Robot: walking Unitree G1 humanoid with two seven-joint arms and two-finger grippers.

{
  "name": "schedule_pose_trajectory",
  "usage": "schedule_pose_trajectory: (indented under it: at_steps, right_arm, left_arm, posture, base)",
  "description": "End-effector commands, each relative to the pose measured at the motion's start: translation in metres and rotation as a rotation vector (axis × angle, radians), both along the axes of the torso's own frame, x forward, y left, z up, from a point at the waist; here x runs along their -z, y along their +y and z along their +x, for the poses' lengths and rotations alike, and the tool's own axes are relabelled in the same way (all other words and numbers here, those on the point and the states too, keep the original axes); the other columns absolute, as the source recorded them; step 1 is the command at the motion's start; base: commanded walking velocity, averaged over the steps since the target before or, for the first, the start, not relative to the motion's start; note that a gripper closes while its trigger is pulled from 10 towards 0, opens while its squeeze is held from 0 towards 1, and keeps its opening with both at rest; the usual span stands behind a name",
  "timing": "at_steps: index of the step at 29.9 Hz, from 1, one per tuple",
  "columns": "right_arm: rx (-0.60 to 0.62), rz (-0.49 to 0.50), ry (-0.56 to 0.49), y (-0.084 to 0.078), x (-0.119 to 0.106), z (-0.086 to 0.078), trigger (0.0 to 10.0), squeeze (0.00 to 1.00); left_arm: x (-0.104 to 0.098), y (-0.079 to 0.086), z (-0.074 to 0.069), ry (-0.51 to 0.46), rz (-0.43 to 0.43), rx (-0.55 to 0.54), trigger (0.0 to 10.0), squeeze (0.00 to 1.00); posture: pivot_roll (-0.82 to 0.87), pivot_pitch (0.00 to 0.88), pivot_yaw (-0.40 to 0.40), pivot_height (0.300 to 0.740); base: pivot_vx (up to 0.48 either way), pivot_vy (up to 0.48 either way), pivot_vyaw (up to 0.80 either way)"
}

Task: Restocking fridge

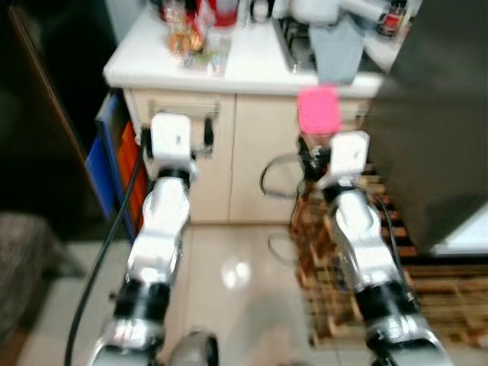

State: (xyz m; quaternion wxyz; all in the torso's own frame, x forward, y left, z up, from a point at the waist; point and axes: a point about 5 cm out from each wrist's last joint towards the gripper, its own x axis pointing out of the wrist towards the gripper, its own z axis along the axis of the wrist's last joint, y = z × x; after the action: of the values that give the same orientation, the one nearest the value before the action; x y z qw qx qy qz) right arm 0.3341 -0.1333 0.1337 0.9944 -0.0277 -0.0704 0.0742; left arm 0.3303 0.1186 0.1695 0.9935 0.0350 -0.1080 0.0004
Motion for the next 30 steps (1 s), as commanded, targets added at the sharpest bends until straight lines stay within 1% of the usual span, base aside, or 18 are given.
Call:
schedule_pose_trajectory:
  at_steps: [1, 2, 5, 7, 11, 16, 20, 23, 28, 30]
  right_arm:
    - [0.006, 0.01, -0.017, -0.003, -0.006, 0.001, 0.0, 0.0]
    - [0.005, 0.004, -0.009, -0.004, -0.004, 0.0, 0.0, 0.0]
    - [0.002, 0.0, -0.001, -0.005, -0.002, -0.001, 0.0, 0.0]
    - [-0.001, -0.008, 0.019, -0.008, 0.002, -0.003, 0.0, 0.0]
    - [-0.009, -0.023, 0.029, -0.011, 0.004, -0.004, 0.0, 0.0]
    - [0.03, -0.015, 0.036, -0.018, 0.009, -0.007, 0.0, 0.0]
    - [0.037, -0.013, 0.046, -0.018, 0.013, -0.008, 0.0, 0.0]
    - [0.039, -0.016, 0.048, -0.018, 0.014, -0.008, 0.0, 0.0]
    - [0.018, -0.04, 0.045, -0.016, 0.012, -0.006, 0.0, 0.0]
    - [0.014, -0.048, 0.04, -0.015, 0.009, -0.003, 0.0, 0.0]
  left_arm:
    - [-0.003, -0.001, 0.001, -0.007, 0.008, 0.017, 10.0, 0.0]
    - [0.003, 0.001, 0.001, 0.02, 0.019, 0.005, 10.0, 0.0]
    - [0.006, 0.003, 0.001, 0.034, -0.002, -0.003, 10.0, 0.0]
    - [0.007, 0.002, 0.002, 0.035, 0.0, -0.008, 10.0, 0.0]
    - [0.006, 0.001, 0.002, 0.031, 0.008, -0.008, 10.0, 0.0]
    - [0.011, -0.001, 0.002, 0.052, 0.018, 0.01, 10.0, 0.0]
    - [0.011, -0.003, 0.002, 0.053, 0.027, 0.028, 10.0, 0.0]
    - [0.01, -0.004, 0.005, 0.056, 0.03, 0.033, 10.0, 0.0]
    - [0.01, -0.001, 0.009, 0.06, 0.032, 0.005, 10.0, 0.0]
    - [0.01, -0.001, 0.011, 0.062, 0.039, 0.007, 10.0, 0.0]
  posture:
    - [-0.04, 0.0, -0.04, 0.74]
    - [-0.05, 0.0, -0.047, 0.74]
    - [-0.05, 0.0, -0.058, 0.74]
    - [-0.05, 0.0, -0.061, 0.74]
    - [-0.06, 0.0, -0.049, 0.74]
    - [-0.06, 0.0, -0.021, 0.74]
    - [-0.06, 0.0, -0.013, 0.74]
    - [-0.06, 0.0, -0.025, 0.74]
    - [-0.06, 0.0, -0.034, 0.74]
    - [-0.06, 0.0, -0.031, 0.74]
  base:
    - [0.0, 0.0, 0.0]
    - [0.0, -0.469, 0.0]
    - [0.0, -0.469, 0.0]
    - [0.0, -0.469, 0.0]
    - [0.0, -0.466, 0.0]
    - [0.0, -0.464, 0.0]
    - [0.0, -0.462, 0.0]
    - [0.0, -0.456, 0.0]
    - [0.0, -0.439, 0.0]
    - [0.0, -0.429, 0.22]
